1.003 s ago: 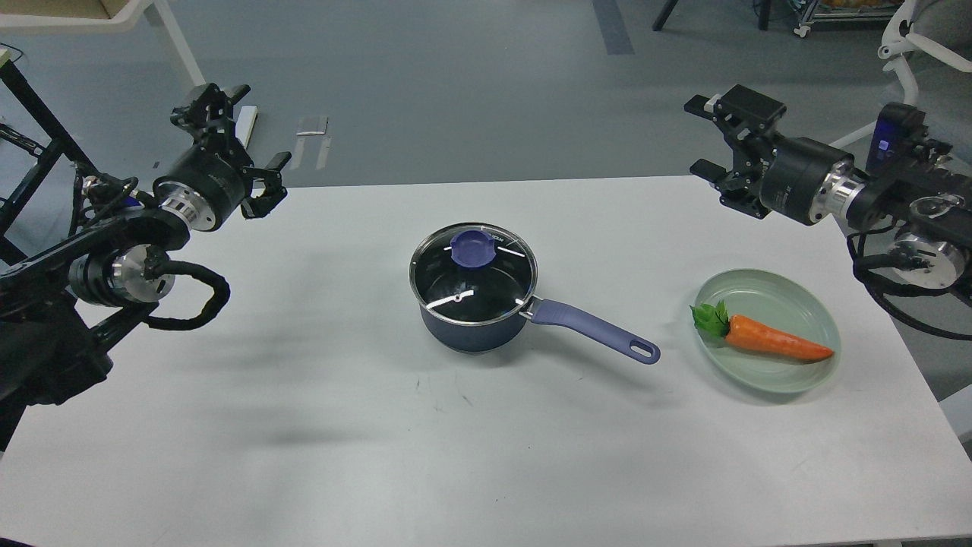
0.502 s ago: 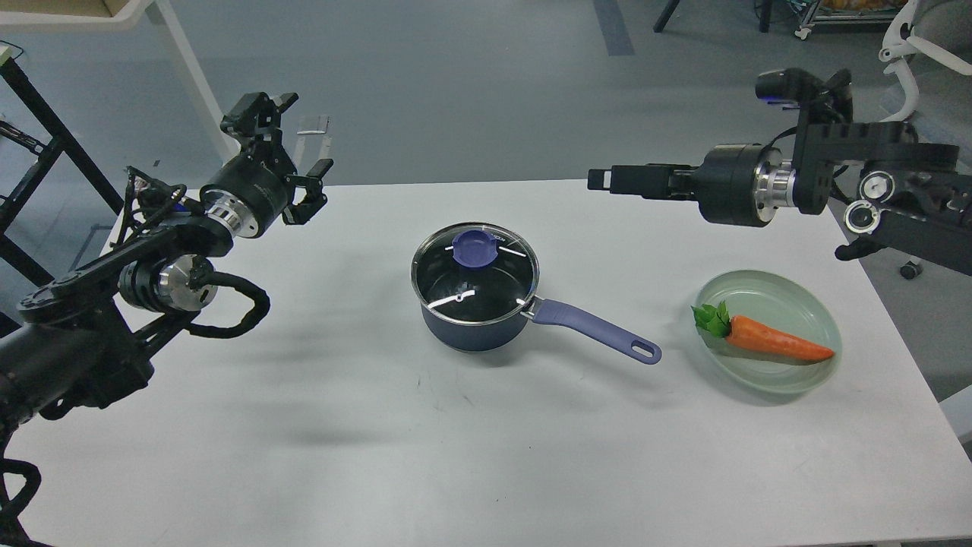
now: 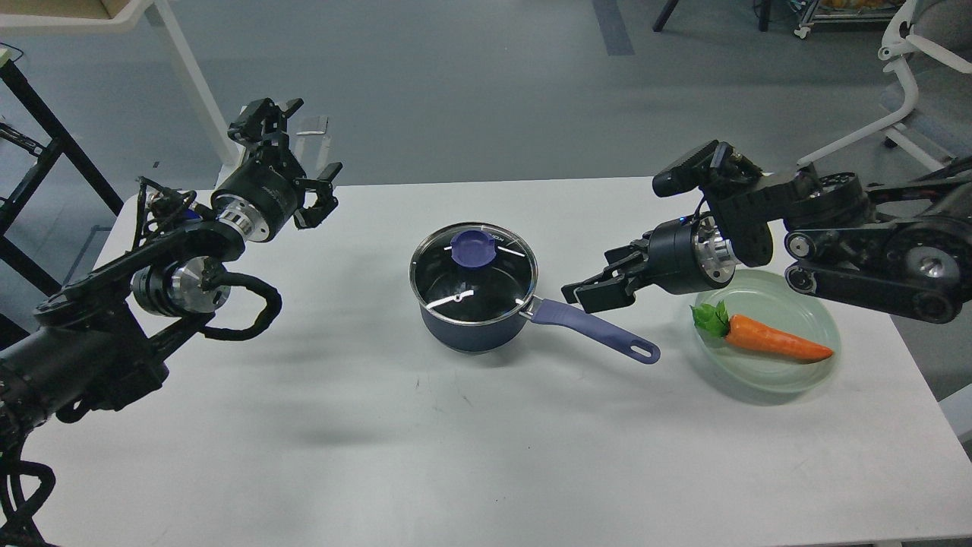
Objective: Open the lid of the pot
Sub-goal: 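Grasp the lavender saucepan handle with the right gripper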
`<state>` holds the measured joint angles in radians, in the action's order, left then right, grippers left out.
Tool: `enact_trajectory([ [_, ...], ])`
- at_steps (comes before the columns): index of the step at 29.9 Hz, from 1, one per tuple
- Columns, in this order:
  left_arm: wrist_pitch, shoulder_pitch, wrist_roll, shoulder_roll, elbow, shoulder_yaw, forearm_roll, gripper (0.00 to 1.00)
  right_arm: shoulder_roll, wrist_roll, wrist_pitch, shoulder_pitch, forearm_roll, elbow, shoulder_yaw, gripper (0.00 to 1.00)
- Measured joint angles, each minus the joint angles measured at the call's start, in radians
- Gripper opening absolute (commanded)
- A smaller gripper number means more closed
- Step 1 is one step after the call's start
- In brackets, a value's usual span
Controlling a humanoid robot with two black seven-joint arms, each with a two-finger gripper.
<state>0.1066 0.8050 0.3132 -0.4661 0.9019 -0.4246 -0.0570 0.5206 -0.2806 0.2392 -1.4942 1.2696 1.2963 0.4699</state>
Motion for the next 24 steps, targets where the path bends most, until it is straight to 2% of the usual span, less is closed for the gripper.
enact_trajectory([
  [3, 0.0, 0.0, 0.001, -0.01, 0.0, 0.0, 0.0, 0.99, -0.023, -0.006, -0.001, -0.001, 0.002, -0.003, 0.031, 0.89],
  [13, 0.002, 0.007, -0.001, -0.014, 0.0, 0.012, 0.002, 0.99, -0.036, -0.008, -0.039, 0.011, 0.002, -0.006, 0.07, 0.68],
  [21, 0.003, 0.012, -0.008, -0.014, 0.0, 0.013, 0.003, 0.99, -0.043, -0.01, -0.04, 0.018, 0.002, -0.005, 0.086, 0.66],
  [24, 0.003, 0.012, -0.008, -0.009, 0.0, 0.013, 0.003, 0.99, -0.043, -0.015, -0.04, 0.023, 0.002, -0.005, 0.089, 0.6],
])
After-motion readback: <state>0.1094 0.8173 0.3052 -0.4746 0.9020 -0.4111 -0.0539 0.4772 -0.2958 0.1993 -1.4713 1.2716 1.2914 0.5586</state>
